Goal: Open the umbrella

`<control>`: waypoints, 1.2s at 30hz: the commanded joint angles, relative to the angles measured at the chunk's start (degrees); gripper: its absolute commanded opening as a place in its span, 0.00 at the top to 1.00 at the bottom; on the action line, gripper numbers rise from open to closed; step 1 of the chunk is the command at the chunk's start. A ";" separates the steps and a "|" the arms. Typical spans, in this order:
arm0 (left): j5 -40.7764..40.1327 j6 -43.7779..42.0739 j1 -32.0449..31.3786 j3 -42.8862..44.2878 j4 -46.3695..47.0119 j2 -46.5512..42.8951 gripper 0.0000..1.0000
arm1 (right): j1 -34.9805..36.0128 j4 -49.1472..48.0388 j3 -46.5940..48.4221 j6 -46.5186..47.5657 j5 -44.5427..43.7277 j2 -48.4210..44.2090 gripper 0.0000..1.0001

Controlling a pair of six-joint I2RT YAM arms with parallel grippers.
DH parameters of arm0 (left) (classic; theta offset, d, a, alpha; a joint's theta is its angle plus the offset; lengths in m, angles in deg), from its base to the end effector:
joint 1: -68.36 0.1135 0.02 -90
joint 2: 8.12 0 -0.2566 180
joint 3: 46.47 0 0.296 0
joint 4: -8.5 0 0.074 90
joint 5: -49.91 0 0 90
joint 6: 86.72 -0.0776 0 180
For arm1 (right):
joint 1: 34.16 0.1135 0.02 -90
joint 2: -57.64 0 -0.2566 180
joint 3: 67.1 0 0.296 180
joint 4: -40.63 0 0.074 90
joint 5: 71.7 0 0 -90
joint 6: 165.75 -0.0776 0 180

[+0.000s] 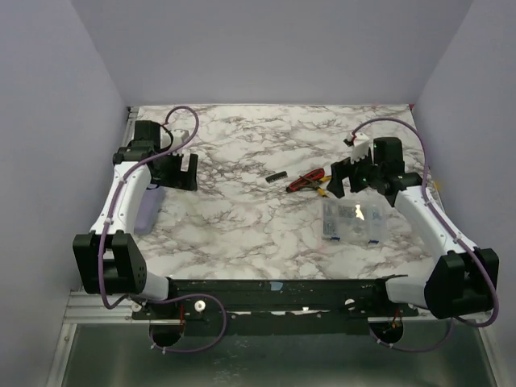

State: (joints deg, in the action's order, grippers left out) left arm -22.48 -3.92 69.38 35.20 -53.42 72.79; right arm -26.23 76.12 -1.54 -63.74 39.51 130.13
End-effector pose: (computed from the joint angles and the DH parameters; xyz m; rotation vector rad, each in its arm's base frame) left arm 0.3472 -0.0173 0.2412 0.2433 2.5883 -0.3535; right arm 0.3375 0.0754 0.2238 -0.5783 2.2061 0.3896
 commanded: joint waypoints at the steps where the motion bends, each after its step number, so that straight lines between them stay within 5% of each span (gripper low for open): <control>1: 2.78 -1.07 2.06 9.55 -2.91 2.77 0.02 | 0.16 0.20 3.94 -0.83 3.81 2.55 0.02; 10: 3.19 -10.63 14.32 18.07 -13.48 6.60 0.02 | 0.14 -0.32 7.77 -3.50 7.08 7.40 0.00; 17: -6.02 -29.06 25.29 9.09 -14.55 6.39 0.02 | 0.16 0.87 10.27 -1.13 9.05 10.90 0.00; 21: -7.18 -32.07 29.18 7.24 -13.96 7.20 0.01 | 0.16 3.55 13.02 0.24 12.81 13.68 0.00; 36: -3.26 -36.35 23.87 2.40 -12.54 16.21 0.02 | 0.15 10.22 20.90 3.57 13.71 19.20 0.00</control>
State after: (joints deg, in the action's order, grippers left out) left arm -28.45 -39.00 96.76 38.06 -65.39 86.91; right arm -26.23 83.11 17.48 -62.14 53.02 149.08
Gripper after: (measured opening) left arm 0.982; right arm 0.995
